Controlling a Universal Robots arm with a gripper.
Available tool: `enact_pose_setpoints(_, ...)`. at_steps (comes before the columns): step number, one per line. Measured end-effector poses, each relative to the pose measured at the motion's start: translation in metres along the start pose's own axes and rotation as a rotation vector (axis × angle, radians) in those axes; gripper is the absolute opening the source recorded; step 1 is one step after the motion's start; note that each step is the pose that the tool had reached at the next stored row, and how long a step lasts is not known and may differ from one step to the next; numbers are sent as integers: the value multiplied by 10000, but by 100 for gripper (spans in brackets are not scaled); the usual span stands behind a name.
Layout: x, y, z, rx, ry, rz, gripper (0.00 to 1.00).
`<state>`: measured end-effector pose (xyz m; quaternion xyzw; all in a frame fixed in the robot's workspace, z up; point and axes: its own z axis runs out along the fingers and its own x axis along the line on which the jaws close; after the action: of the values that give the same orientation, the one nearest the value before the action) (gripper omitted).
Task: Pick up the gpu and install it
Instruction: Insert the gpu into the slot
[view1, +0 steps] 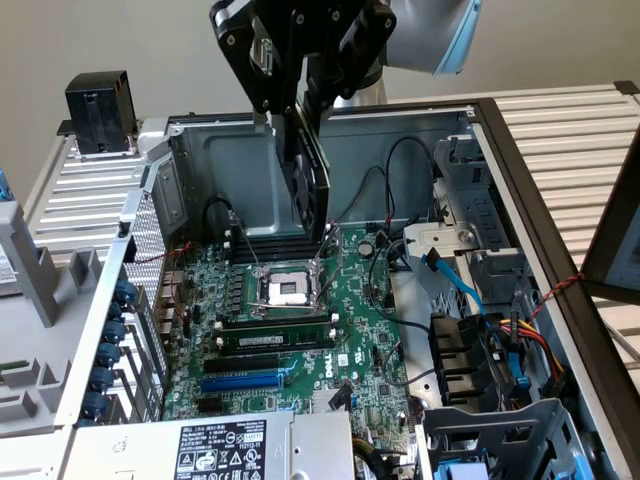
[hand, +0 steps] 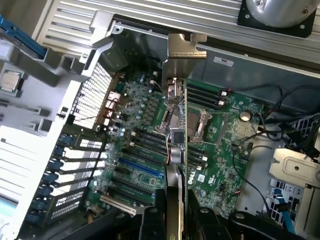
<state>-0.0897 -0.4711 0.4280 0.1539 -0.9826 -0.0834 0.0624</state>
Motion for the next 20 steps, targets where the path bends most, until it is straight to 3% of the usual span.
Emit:
enact_pose_setpoints(5,0,-1,5,84,152,-899,27)
enact_pose_setpoints(7,0,-2,5,93,181,-1248,27)
enact_pose_setpoints(12,-1,-1,4,109,29,-1938,27)
enact_pose_setpoints(16,0,-1,5,86,80,-2633,27)
enact_pose_setpoints(20,-1,-1,5,154,61,-3292,27)
